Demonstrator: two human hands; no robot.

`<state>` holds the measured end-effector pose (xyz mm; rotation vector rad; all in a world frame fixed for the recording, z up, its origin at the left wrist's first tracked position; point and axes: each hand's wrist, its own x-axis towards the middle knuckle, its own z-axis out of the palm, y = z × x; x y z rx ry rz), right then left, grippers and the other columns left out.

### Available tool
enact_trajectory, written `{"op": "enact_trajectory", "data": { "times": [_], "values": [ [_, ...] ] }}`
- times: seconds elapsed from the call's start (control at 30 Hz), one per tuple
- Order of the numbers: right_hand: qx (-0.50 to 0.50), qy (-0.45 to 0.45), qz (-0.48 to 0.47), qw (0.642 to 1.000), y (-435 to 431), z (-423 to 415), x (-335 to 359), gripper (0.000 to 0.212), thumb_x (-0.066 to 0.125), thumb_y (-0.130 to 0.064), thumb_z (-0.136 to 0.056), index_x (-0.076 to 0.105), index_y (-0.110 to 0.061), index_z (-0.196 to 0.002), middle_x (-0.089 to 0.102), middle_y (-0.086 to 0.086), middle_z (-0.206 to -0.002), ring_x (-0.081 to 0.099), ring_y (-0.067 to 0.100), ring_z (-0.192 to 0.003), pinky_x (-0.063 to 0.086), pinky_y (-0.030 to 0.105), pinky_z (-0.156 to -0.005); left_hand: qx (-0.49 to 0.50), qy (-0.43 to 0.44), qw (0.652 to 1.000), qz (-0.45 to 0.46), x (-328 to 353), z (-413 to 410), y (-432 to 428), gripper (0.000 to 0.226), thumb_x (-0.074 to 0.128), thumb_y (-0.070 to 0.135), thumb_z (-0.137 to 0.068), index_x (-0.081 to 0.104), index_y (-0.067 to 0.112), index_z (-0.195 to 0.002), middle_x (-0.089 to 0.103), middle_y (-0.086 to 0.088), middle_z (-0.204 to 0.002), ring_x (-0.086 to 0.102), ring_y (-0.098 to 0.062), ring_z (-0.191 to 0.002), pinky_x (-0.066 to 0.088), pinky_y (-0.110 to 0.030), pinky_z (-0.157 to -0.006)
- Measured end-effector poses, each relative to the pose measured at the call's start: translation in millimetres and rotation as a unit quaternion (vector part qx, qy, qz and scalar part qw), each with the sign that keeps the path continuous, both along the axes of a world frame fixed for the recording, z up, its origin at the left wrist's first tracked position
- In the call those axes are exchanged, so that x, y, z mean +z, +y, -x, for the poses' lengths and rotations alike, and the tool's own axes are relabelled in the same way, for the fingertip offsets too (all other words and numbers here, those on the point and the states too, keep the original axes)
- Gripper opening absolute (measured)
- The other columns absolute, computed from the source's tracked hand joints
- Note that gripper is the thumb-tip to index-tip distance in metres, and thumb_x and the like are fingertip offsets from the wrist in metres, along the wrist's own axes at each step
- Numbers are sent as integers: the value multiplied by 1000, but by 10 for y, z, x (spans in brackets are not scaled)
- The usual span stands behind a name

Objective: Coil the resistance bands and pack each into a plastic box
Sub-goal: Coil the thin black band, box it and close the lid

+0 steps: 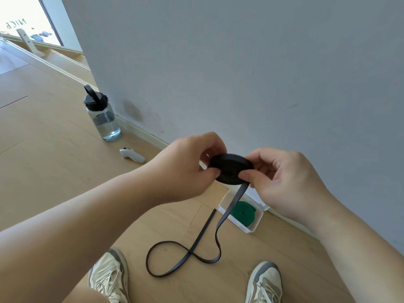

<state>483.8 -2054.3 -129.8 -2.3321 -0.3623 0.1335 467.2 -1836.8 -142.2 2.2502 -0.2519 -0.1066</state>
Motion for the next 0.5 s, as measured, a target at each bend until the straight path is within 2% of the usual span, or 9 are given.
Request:
{"op": "enact_trajectory", "data": {
  "times": [0.07, 0.13, 0.2, 0.27, 0.33, 0.4, 0.5],
  "values": [
    [15, -16, 24, 999, 40, 12, -8, 19, 80, -14, -86, 79, -32, -87, 73, -14, -75, 68, 8, -71, 56, 24, -66, -41, -69, 995, -52, -21, 17, -36, 24, 71, 20, -90, 70, 31, -111, 68, 13, -96, 64, -8, -90, 56, -33, -79],
    [25, -16, 22, 999, 63, 20, -20, 21, 79, -10, -85, 81, -30, -89, 75, -13, -78, 70, 6, -74, 57, 23, -67, -61, -97, 990, -86, -12, 17, -65, 17, 70, 22, -91, 73, 28, -107, 67, 10, -87, 58, -10, -81, 52, -35, -74],
    [14, 2, -7, 1000, 58, 15, -18, 21, 80, -10, -85, 82, -30, -91, 76, -13, -78, 71, 5, -74, 56, 18, -68, -57, -97, 988, -103, 0, -5, -73, 13, 68, 23, -94, 73, 27, -105, 68, 9, -85, 58, -10, -79, 51, -37, -74],
    [-12, 37, -47, 998, 37, 1, -6, 19, 83, -17, -83, 82, -31, -96, 78, -15, -78, 72, 4, -74, 57, 16, -73, -30, -74, 994, -75, 8, -18, -48, 12, 69, 23, -94, 73, 31, -103, 69, 12, -86, 62, -8, -81, 54, -35, -75],
    [-40, 72, -97, 992, 5, -13, 18, 21, 84, -23, -81, 82, -31, -100, 79, -9, -78, 75, 10, -75, 61, 30, -84, 8, -37, 999, -33, 20, -27, -11, 14, 70, 24, -94, 71, 35, -101, 71, 15, -87, 65, -4, -84, 55, -26, -75],
    [-48, 74, -123, 988, -14, -23, 42, 18, 81, -19, -85, 81, -32, -98, 80, -3, -77, 77, 17, -75, 62, 44, -90, 35, 1, 999, 23, 42, -24, 4, 14, 72, 24, -94, 70, 36, -100, 73, 14, -85, 68, 1, -81, 56, -18, -73],
    [-44, 59, -142, 987, -11, -23, 71, 24, 77, -13, -90, 78, -35, -98, 81, -5, -82, 78, 18, -74, 63, 46, -88, 50, 38, 992, 113, 102, -8, -13, 11, 72, 23, -96, 65, 30, -102, 77, 6, -87, 75, -6, -78, 64, -34, -79]
  ]
}}
